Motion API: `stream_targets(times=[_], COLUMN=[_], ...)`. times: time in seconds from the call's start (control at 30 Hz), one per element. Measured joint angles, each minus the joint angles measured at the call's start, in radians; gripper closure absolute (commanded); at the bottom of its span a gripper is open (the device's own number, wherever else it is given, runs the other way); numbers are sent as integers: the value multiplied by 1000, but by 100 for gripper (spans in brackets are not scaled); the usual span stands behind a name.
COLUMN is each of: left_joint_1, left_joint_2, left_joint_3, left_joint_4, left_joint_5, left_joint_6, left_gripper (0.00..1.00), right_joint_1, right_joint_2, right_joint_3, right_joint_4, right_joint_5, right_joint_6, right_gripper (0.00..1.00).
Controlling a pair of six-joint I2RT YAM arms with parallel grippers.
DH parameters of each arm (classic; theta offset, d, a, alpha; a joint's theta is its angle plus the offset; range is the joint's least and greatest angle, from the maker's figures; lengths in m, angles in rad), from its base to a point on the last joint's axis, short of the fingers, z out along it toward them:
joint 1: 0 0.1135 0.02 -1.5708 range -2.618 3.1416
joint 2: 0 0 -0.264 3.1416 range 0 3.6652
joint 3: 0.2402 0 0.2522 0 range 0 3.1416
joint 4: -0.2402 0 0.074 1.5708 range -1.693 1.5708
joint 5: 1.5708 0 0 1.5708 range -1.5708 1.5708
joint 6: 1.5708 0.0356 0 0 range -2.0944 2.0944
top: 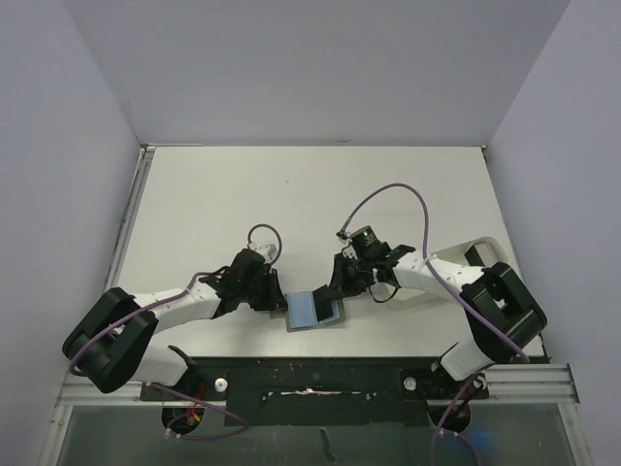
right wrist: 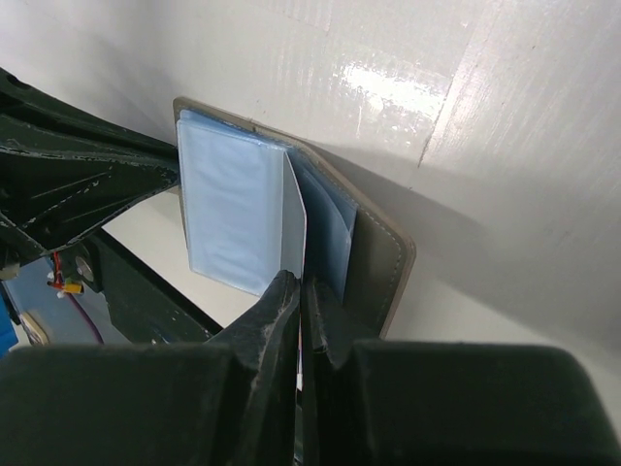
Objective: Put the credit cards into the card holder
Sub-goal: Insert the credit card into the card holder.
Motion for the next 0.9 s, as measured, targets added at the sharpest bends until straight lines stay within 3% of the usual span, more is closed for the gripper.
stream_targets(times=[0.9], left_joint_1=[-1], left_joint_2=[0], left_joint_3=[0], left_joint_4=[0], left_joint_5=[-2], left_joint_6=[0], left_gripper=[89], right_joint_1=[-1], right_joint_2=[58], right_joint_3=[-13], right_joint_4=[65], right_joint_5=[-44], right_joint_6=[3], right_gripper=[100])
